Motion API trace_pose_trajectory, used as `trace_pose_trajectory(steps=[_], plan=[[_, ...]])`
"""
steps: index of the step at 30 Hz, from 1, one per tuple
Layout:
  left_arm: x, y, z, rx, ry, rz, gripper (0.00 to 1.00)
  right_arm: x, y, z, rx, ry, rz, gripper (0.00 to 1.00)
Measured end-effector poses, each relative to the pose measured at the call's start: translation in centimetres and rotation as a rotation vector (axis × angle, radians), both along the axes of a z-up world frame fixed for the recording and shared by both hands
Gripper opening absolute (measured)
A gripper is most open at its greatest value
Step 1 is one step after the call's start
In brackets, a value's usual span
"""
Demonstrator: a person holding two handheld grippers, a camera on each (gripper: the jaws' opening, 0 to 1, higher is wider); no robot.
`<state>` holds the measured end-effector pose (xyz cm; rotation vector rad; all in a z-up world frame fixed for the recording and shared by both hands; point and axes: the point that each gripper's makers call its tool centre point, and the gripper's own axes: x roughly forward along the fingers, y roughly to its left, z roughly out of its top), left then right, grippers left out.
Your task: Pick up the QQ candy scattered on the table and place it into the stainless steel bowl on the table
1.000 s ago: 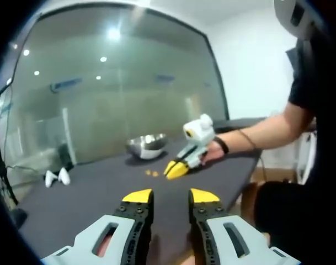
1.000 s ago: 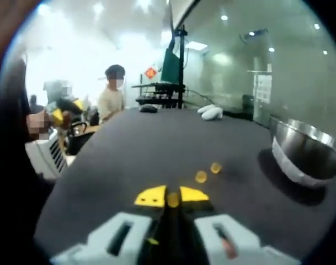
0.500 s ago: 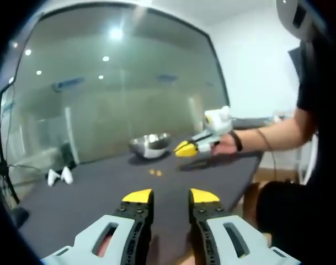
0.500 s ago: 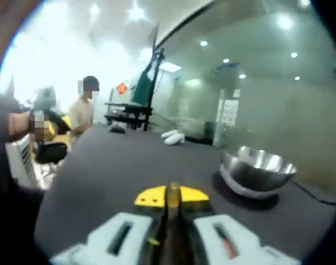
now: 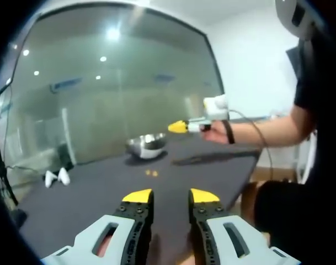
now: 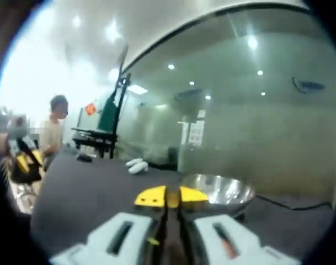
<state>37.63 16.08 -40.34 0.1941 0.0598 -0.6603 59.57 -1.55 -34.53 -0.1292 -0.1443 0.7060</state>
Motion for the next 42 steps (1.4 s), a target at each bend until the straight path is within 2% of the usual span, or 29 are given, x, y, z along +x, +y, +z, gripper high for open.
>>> trace_pose_trajectory(steps=[7, 9, 10, 15, 18, 21, 24, 26, 28, 31, 36, 37, 38, 39, 40, 42], plan=[[0.0, -0.3, 0.2, -0.002, -0.008, -0.005, 0.27, 4.4, -1.6, 2.2, 0.01, 0.004, -0.094, 0.09], [0.0, -0.4, 0.2, -0.003, -0.008, -0.003, 0.27, 5.6, -1.8, 2.6, -0.007, 0.009, -0.122, 0.09], [0.0, -0.4, 0.2, -0.004, -0.007, -0.003, 0.27, 6.2, -1.8, 2.6, -0.039, -0.002, -0.13, 0.09], [-0.2, -0.4, 0.2, -0.004, -0.006, -0.002, 0.27, 9.3, -1.9, 3.3, -0.077, -0.012, -0.154, 0.09], [-0.2, -0.4, 0.1, -0.002, -0.003, -0.001, 0.27, 11.2, -2.0, 3.2, -0.075, 0.01, -0.169, 0.09], [-0.3, -0.6, 0.2, 0.001, -0.005, -0.005, 0.27, 12.6, -2.5, 3.2, -0.03, 0.052, -0.191, 0.09], [-0.4, -0.6, 0.3, 0.002, -0.006, -0.004, 0.27, 13.9, -2.7, 3.7, -0.038, 0.053, -0.207, 0.09], [-0.4, -0.6, 0.3, 0.004, -0.003, -0.003, 0.27, 14.5, -2.6, 4.2, -0.032, 0.055, -0.21, 0.09], [-0.4, -0.5, 0.3, 0.002, -0.003, 0.002, 0.27, 14.9, -2.4, 4.6, 0.007, 0.077, -0.201, 0.09], [-0.5, -0.5, 0.4, -0.001, -0.005, 0.005, 0.27, 14.2, -1.9, 4.3, 0.006, 0.075, -0.208, 0.09], [-0.5, -0.6, 0.3, 0.003, -0.004, 0.004, 0.27, 14.7, -1.3, 4.0, 0.006, 0.085, -0.199, 0.09], [-0.6, -0.6, 0.3, 0.0, -0.004, 0.004, 0.27, 14.6, -0.8, 3.9, 0.025, 0.103, -0.171, 0.1], [-0.6, -0.5, 0.3, -0.001, -0.003, 0.004, 0.27, 14.4, -0.2, 3.4, 0.039, 0.144, -0.142, 0.12], [-0.6, -0.5, 0.3, 0.001, -0.002, 0.005, 0.27, 14.4, 0.0, 2.8, 0.039, 0.179, -0.13, 0.2], [-0.6, -0.4, 0.3, 0.003, -0.002, 0.005, 0.27, 14.6, -0.1, 2.9, 0.035, 0.162, -0.143, 0.24], [-0.6, -0.2, 0.3, 0.001, -0.001, 0.011, 0.27, 14.4, -0.4, 2.8, 0.033, 0.158, -0.151, 0.18]])
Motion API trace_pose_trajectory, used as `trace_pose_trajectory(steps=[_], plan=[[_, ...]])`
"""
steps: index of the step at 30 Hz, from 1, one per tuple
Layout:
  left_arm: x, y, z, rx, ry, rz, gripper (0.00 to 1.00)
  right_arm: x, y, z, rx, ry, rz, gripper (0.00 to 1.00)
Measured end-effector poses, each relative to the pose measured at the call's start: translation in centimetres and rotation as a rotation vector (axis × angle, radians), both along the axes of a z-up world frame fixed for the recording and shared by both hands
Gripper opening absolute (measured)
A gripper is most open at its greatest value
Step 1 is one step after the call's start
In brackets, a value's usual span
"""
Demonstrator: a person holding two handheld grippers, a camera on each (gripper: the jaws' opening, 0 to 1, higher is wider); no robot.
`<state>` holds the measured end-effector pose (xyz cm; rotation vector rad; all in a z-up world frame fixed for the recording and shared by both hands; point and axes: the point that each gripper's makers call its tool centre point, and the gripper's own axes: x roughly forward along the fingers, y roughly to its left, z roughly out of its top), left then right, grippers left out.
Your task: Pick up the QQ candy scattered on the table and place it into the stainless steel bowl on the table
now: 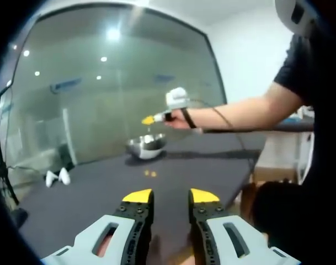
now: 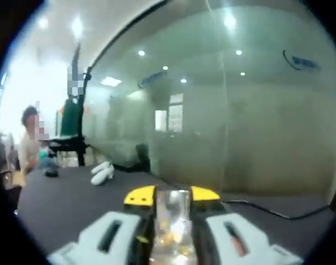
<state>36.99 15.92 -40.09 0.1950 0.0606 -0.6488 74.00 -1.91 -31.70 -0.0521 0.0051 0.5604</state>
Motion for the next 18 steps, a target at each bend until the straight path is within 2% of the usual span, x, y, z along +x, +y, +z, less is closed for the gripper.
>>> trace_pose_trajectory(steps=[4, 12, 15, 18], plan=[[0.0, 0.2, 0.0, -0.007, -0.003, 0.008, 0.27, -0.1, -0.5, -0.1, 0.024, 0.02, 0.008, 0.18], [-0.2, -0.1, 0.0, 0.002, -0.003, -0.004, 0.27, -0.6, -1.2, 0.8, 0.033, 0.0, 0.003, 0.17], [-0.3, -0.4, 0.1, 0.002, -0.006, -0.014, 0.27, -2.1, -1.1, 1.3, 0.04, -0.015, 0.028, 0.17], [-0.4, -0.5, 0.2, 0.003, -0.006, -0.017, 0.27, -4.4, -0.7, 1.9, 0.063, -0.045, 0.108, 0.17]])
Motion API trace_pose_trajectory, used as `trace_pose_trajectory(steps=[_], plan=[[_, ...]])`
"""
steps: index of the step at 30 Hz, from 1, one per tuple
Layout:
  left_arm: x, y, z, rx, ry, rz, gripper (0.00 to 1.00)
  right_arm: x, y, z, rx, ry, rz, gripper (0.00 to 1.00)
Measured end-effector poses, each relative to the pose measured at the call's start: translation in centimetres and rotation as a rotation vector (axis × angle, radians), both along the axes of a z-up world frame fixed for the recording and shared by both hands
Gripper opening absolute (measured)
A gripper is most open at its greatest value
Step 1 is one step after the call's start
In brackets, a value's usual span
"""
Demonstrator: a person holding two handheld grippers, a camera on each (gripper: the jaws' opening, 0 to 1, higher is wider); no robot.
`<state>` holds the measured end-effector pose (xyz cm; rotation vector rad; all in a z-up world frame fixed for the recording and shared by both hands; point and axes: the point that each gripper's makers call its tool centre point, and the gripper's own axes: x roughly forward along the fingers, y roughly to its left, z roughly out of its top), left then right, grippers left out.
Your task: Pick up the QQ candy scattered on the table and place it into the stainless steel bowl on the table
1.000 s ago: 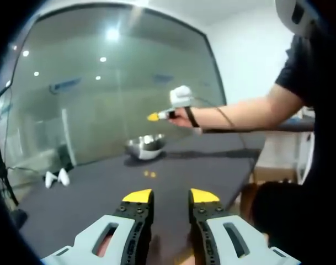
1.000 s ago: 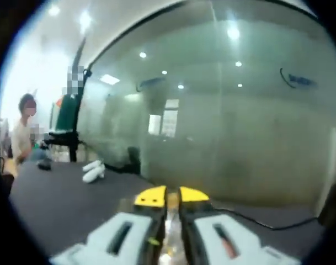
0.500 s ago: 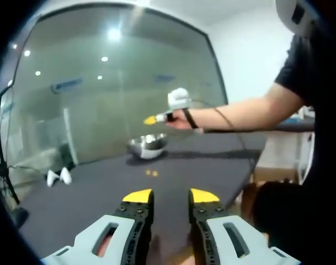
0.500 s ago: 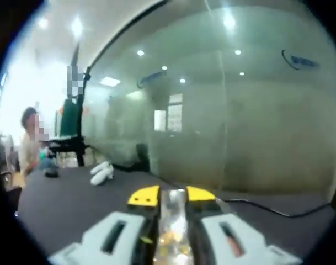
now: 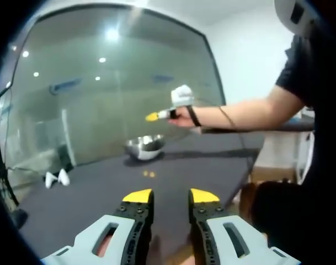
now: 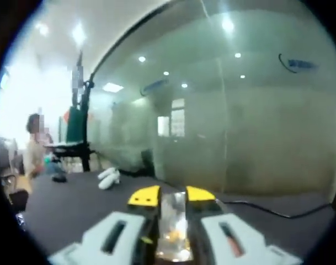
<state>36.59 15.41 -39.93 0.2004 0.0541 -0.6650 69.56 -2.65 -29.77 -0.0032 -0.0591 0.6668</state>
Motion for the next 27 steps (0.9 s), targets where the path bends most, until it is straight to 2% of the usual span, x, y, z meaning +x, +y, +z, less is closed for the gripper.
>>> trace_pose_trajectory(steps=[2, 6, 9, 11, 12, 15, 17, 21, 24, 27], plan=[[0.0, 0.0, -0.1, -0.002, 0.004, -0.002, 0.27, -1.9, 0.2, -0.2, 0.002, -0.009, 0.064, 0.17], [0.1, -0.1, -0.2, 0.004, 0.009, -0.003, 0.27, -7.4, 0.7, -1.5, -0.014, -0.007, 0.208, 0.15], [0.3, -0.2, -0.1, -0.005, 0.002, 0.002, 0.27, -9.2, -0.2, -2.7, -0.032, -0.011, 0.228, 0.12], [0.5, -0.5, 0.0, 0.002, -0.003, -0.008, 0.27, -11.7, 0.0, -3.5, -0.01, -0.013, 0.32, 0.14], [0.6, -0.7, 0.0, 0.006, -0.003, -0.013, 0.27, -12.4, -0.1, -4.3, -0.028, 0.003, 0.337, 0.14], [0.8, -1.1, 0.1, 0.013, -0.007, -0.021, 0.27, -13.4, -0.7, -7.1, -0.097, 0.034, 0.35, 0.13], [0.9, -1.4, 0.1, 0.012, -0.005, -0.025, 0.27, -13.8, -0.9, -8.4, -0.107, 0.054, 0.359, 0.13], [0.6, -2.0, -0.3, 0.018, 0.0, -0.041, 0.27, -14.6, -0.8, -9.9, -0.106, 0.094, 0.372, 0.13], [0.5, -1.9, -0.4, 0.022, 0.001, -0.043, 0.27, -15.2, -0.1, -11.3, -0.145, 0.128, 0.401, 0.15], [0.4, -1.6, -0.1, 0.015, -0.006, -0.034, 0.27, -15.4, 0.8, -11.9, -0.163, 0.135, 0.419, 0.15]])
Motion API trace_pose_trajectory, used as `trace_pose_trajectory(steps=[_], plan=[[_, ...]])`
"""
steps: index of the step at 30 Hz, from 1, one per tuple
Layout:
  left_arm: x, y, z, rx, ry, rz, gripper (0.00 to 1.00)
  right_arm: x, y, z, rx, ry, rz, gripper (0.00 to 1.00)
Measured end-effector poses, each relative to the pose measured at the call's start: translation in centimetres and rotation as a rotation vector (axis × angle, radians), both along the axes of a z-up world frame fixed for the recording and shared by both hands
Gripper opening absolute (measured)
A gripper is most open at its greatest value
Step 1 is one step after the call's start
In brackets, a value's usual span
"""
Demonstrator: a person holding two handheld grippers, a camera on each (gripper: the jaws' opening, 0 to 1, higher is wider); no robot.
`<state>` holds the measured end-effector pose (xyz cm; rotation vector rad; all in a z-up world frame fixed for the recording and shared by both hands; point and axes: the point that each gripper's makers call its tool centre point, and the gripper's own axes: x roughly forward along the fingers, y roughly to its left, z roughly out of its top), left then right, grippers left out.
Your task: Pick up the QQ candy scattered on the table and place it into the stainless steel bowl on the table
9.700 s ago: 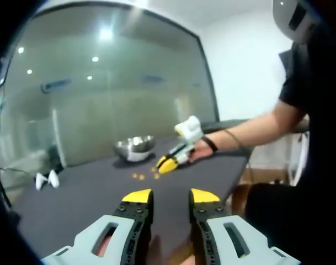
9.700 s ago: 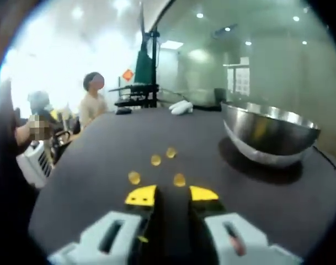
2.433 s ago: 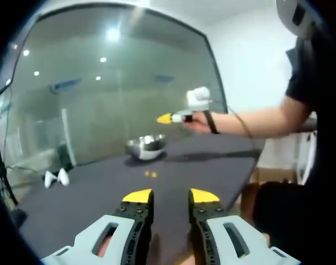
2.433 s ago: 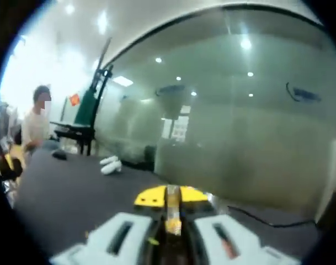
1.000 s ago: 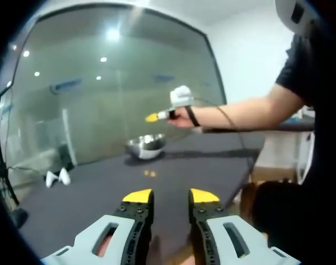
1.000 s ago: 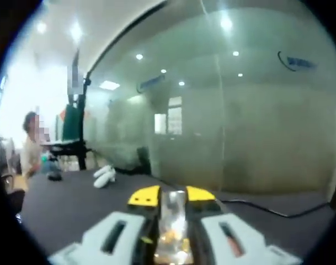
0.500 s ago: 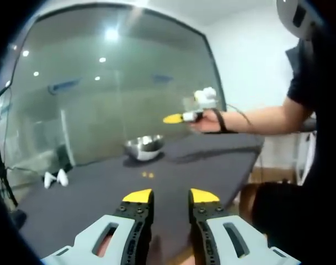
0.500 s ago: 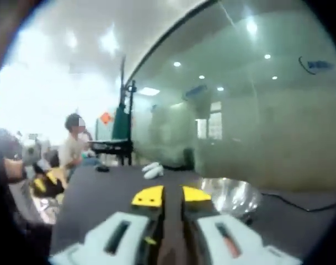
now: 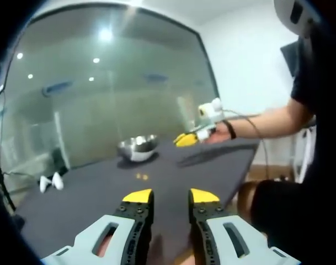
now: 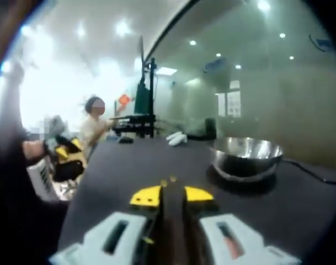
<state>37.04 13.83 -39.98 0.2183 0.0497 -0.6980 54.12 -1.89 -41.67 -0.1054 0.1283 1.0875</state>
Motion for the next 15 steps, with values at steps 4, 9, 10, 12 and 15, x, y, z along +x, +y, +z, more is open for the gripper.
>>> trace_pose_trajectory(steps=[4, 9, 10, 12, 15], plan=[[-0.2, 0.3, 0.1, 0.0, -0.003, 0.006, 0.27, 0.1, 1.1, -0.6, -0.011, 0.012, 0.017, 0.15], [-0.5, 0.5, 0.0, -0.003, -0.002, 0.009, 0.27, 0.3, 2.6, -2.0, -0.062, 0.016, 0.045, 0.17], [-0.5, 0.5, 0.0, -0.003, -0.003, 0.01, 0.27, 0.5, 2.8, -2.4, -0.069, 0.021, 0.051, 0.17], [-0.6, 0.7, 0.1, -0.007, -0.005, 0.012, 0.27, 0.8, 3.2, -2.9, -0.082, 0.031, 0.054, 0.17], [-0.6, 0.8, 0.1, -0.007, -0.005, 0.015, 0.27, 1.2, 3.9, -3.5, -0.101, 0.042, 0.06, 0.17]])
